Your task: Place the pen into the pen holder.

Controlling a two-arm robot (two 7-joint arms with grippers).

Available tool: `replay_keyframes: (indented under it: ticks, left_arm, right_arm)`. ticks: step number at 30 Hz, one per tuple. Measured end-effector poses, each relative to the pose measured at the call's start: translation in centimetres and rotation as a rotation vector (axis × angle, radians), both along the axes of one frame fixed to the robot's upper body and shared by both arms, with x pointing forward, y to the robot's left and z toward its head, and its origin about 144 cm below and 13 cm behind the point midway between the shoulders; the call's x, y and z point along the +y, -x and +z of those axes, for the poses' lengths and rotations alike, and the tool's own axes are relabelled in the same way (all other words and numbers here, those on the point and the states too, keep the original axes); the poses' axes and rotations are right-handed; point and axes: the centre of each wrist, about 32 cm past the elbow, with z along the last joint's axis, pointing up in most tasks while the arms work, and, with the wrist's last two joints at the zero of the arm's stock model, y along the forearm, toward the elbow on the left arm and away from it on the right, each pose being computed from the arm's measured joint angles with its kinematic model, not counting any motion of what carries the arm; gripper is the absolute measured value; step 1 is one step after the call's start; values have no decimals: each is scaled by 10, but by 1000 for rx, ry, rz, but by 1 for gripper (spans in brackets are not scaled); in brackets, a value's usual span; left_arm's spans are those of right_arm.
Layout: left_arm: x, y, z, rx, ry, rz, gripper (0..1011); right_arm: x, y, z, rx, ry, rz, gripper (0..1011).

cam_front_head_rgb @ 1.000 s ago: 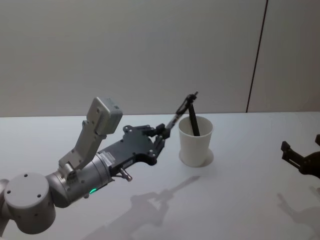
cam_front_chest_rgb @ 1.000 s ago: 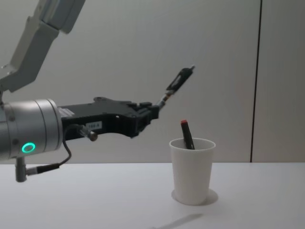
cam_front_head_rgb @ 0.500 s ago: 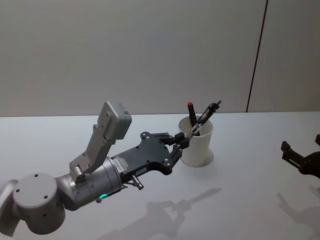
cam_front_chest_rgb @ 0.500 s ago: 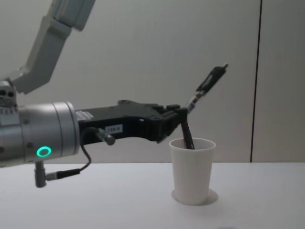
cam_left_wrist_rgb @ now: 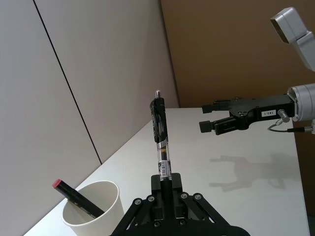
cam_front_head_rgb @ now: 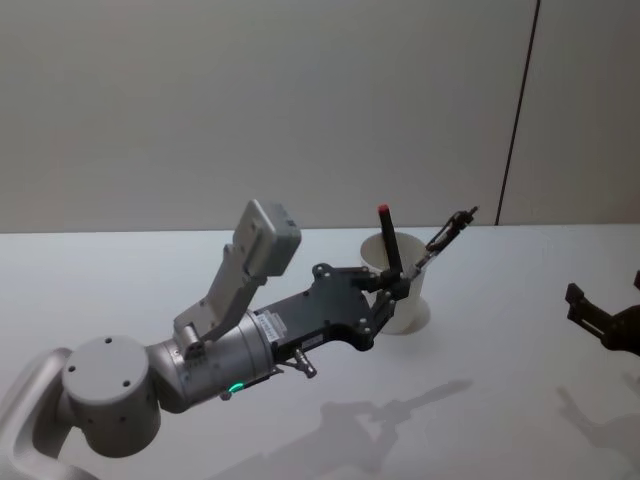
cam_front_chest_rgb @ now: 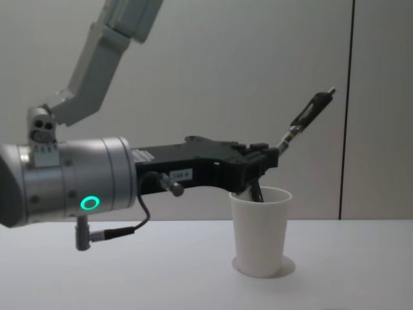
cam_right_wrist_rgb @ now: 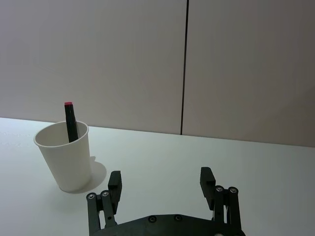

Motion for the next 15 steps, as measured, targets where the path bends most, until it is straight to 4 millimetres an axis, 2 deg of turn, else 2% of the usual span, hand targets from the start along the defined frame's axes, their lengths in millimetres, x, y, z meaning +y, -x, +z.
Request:
replay_keyframes:
  ticks: [15]
  left_arm:
    - [-18,-6,0,5,-12,11,125]
  right_arm:
    - [0,0,0,0,0,0,1001]
